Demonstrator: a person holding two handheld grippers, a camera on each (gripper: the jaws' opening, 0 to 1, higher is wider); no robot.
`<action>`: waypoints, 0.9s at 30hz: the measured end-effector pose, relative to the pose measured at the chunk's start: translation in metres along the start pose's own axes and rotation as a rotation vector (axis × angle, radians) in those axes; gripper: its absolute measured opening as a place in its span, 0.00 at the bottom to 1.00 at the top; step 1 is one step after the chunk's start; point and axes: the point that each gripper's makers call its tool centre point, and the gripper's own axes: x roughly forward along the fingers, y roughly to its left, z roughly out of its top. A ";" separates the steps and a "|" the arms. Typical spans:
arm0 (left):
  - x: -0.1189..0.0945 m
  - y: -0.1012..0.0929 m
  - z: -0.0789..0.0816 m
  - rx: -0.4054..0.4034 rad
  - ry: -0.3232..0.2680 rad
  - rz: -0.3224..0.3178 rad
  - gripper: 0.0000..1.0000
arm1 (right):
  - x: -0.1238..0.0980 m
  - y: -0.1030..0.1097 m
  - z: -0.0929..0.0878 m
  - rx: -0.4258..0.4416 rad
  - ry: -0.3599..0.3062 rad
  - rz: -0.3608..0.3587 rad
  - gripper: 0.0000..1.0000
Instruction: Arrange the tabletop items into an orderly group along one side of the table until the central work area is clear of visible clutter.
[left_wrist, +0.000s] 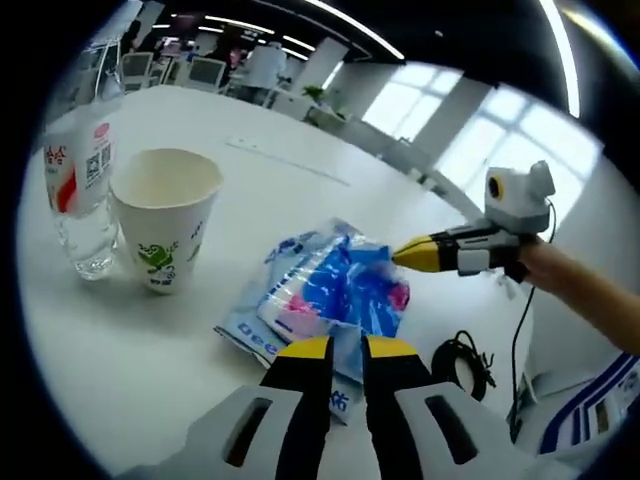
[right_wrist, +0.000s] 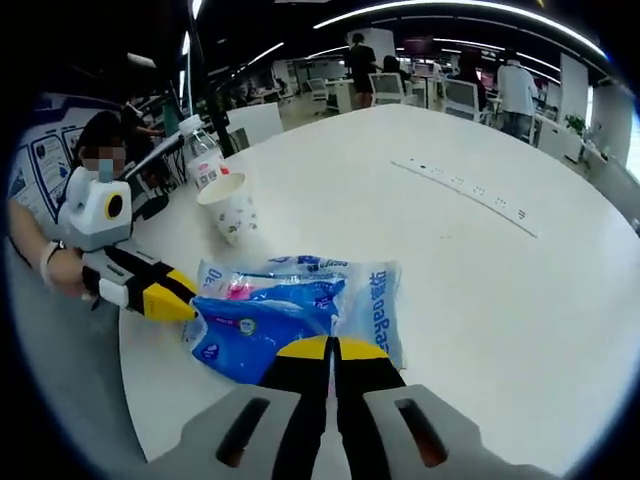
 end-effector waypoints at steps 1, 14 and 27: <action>0.000 0.002 0.001 0.008 -0.003 0.006 0.06 | 0.000 0.000 -0.001 0.002 0.001 0.000 0.00; -0.003 0.006 0.001 0.047 -0.022 0.006 0.00 | 0.000 -0.003 -0.011 0.021 0.001 -0.006 0.00; -0.004 0.008 0.006 0.063 -0.039 0.010 0.00 | -0.003 0.002 -0.012 0.057 -0.026 -0.023 0.00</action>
